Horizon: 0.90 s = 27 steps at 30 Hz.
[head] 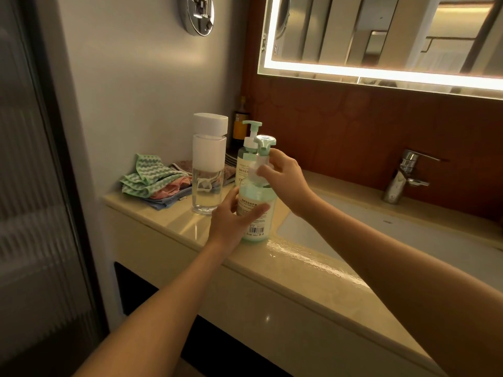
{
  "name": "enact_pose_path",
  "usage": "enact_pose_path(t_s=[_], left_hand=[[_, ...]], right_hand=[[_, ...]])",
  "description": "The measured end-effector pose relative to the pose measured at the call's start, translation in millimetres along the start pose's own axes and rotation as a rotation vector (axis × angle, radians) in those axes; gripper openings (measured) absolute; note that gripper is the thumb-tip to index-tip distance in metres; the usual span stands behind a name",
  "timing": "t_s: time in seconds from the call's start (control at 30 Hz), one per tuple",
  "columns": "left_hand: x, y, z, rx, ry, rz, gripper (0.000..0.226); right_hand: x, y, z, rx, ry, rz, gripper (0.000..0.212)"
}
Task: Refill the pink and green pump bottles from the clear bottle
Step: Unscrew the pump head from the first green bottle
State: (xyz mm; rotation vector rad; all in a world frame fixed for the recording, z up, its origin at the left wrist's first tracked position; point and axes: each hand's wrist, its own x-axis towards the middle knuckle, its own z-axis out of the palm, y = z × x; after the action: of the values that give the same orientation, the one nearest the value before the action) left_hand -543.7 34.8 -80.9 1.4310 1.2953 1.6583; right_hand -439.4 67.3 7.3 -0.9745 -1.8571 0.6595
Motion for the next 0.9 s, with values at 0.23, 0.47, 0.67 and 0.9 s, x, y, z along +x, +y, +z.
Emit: enact_pose_path(t_s=[0.23, 0.47, 0.67, 0.9], left_hand=[[-0.1, -0.5, -0.2, 0.001, 0.002, 0.001, 0.054], [0.1, -0.7, -0.4, 0.001, 0.001, 0.007, 0.056], [-0.4, -1.1, -0.1, 0.013, 0.019, 0.009, 0.051], [1.1, -2.0, 0.8, 0.022, 0.028, 0.003, 0.063]], right_hand=[[2.1, -1.4, -0.4, -0.191, 0.073, -0.039, 0.057], [1.4, -4.3, -5.3, 0.043, -0.080, 0.051, 0.045], [2.6, -0.7, -1.6, -0.098, 0.098, -0.004, 0.052], [0.3, -1.8, 2.1, 0.073, -0.024, 0.058, 0.044]])
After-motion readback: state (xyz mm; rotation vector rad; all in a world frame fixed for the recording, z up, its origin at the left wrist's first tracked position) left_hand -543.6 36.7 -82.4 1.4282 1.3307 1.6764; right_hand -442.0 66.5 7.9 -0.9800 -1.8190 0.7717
